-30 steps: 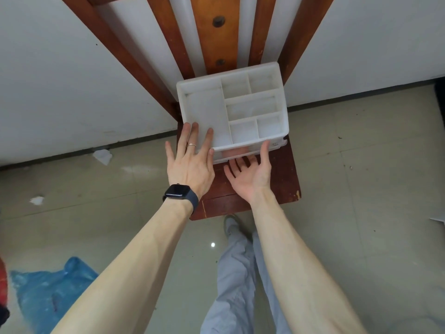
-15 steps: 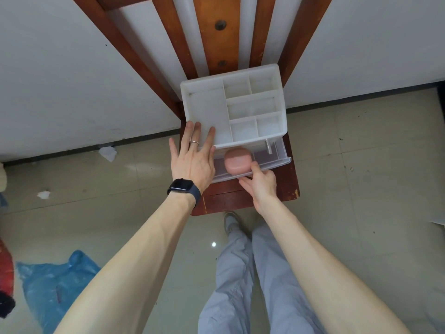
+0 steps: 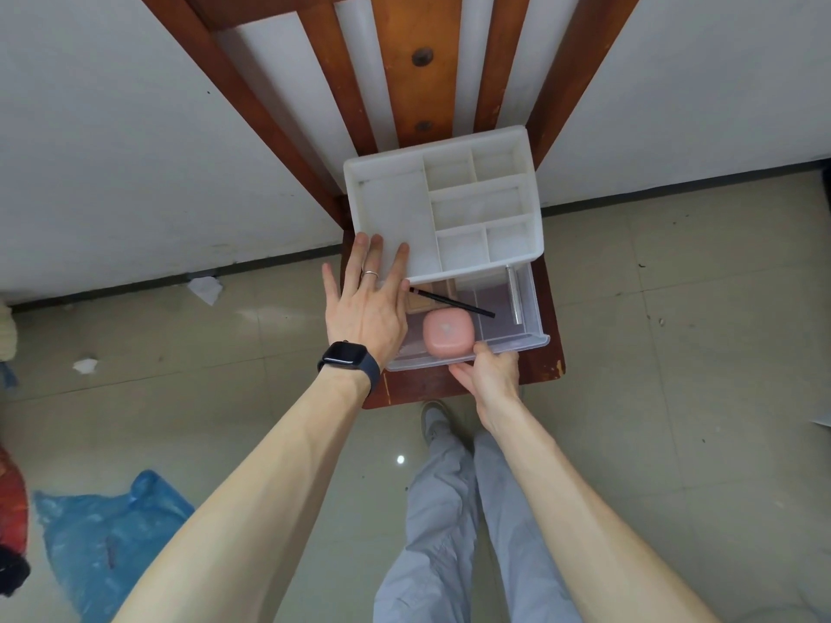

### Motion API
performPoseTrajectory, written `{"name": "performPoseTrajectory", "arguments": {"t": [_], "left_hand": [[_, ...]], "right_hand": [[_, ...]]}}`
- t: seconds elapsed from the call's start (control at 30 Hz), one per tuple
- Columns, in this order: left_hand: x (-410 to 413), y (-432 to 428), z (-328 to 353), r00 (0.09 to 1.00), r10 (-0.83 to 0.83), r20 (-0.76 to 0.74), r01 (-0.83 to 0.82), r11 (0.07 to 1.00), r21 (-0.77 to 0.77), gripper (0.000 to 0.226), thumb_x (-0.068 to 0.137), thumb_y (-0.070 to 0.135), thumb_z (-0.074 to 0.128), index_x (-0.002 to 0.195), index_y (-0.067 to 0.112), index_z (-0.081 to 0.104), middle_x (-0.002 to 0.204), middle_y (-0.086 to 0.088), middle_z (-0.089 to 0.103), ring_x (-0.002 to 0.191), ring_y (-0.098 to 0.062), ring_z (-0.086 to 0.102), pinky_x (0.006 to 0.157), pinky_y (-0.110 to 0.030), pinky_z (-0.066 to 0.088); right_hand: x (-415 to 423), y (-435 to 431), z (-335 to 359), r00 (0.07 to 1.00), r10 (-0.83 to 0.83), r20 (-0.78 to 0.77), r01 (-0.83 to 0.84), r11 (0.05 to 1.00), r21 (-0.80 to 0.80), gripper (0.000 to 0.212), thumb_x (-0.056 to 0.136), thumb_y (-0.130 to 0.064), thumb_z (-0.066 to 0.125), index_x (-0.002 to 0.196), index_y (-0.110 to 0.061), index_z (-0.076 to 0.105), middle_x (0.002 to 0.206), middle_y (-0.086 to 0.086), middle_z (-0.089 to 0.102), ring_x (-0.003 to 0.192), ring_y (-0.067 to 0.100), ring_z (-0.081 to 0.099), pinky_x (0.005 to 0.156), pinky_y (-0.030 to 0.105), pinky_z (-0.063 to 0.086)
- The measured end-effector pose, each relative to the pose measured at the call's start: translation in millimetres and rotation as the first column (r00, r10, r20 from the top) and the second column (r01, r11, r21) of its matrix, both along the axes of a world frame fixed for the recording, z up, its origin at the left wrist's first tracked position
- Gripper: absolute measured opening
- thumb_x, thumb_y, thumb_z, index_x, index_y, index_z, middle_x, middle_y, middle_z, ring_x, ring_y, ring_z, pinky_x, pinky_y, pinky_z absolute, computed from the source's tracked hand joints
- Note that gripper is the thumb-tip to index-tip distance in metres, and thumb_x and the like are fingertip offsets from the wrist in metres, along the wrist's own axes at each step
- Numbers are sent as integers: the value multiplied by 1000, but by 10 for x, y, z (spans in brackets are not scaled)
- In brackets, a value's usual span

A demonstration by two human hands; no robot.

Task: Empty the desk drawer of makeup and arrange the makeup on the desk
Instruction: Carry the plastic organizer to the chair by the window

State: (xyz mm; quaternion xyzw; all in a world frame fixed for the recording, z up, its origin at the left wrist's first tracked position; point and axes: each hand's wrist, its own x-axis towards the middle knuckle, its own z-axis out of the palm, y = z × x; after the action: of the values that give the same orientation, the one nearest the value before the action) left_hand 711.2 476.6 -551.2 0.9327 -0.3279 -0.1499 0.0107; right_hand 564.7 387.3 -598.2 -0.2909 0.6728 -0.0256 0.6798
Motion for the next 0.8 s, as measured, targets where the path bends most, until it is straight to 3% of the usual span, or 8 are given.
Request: {"name": "performPoseTrajectory", "arguments": {"t": [0.23,0.37,0.43,0.47,0.53,0.6,0.73,0.8], "left_hand": [[-7,3,-3,1000,1,-3,-1,1000,-29,52,107,40,22,158,32,20,166,-2,16,154,-20,-5,119,-60,1],[-71,-22,41,1000,12,9,-11,997,-79,56,103,34,37,157,24,27,165,-6,19,154,-25,2,120,-58,4],[-163,-18,85,999,0,50,11,978,-210,57,94,24,51,149,15,41,157,-12,35,148,-31,22,120,-57,15],[-234,-10,97,997,-5,73,26,955,-295,52,89,20,57,140,11,50,147,-13,45,139,-33,35,116,-56,30],[-419,-14,128,999,8,45,9,929,-369,37,85,21,62,120,9,58,126,-12,54,111,-32,51,88,-43,52],[-582,-89,179,986,87,-146,-125,952,-279,34,87,34,62,113,13,55,118,-9,54,102,-31,54,71,-37,51],[-680,-380,139,797,405,-447,-425,903,61,69,84,61,63,125,11,42,131,-13,45,119,-36,50,86,-45,51],[-656,-502,100,717,488,-498,-479,864,157,86,79,65,68,135,9,34,138,-16,40,123,-38,50,93,-50,50]], "right_hand": [[34,-84,68,1000,16,-11,-16,1000,-3,27,104,-14,49,127,-16,34,138,21,51,83,25,74,67,29,62],[-44,-98,169,999,18,47,-20,999,47,48,104,-31,56,146,-21,33,132,14,54,75,19,77,60,22,59],[-85,-136,222,997,44,60,-47,997,55,55,102,-37,59,148,-18,35,124,11,58,77,17,77,63,22,60],[-112,-162,240,996,72,53,-74,996,52,55,102,-38,60,147,-17,37,120,9,60,80,18,77,66,24,60],[-189,-215,267,989,145,22,-146,989,28,53,101,-37,60,143,-11,41,116,9,65,86,20,77,74,27,60],[-275,-272,301,974,224,-30,-225,974,-19,49,102,-36,60,139,-7,45,111,9,68,88,20,75,73,28,60],[-420,-401,357,928,329,-175,-354,924,-142,37,100,-30,60,125,-4,49,98,6,66,87,19,71,69,32,57],[-466,-454,401,879,396,-265,-456,860,-227,31,99,-30,62,118,-8,52,91,2,66,89,22,70,83,43,57]]}}
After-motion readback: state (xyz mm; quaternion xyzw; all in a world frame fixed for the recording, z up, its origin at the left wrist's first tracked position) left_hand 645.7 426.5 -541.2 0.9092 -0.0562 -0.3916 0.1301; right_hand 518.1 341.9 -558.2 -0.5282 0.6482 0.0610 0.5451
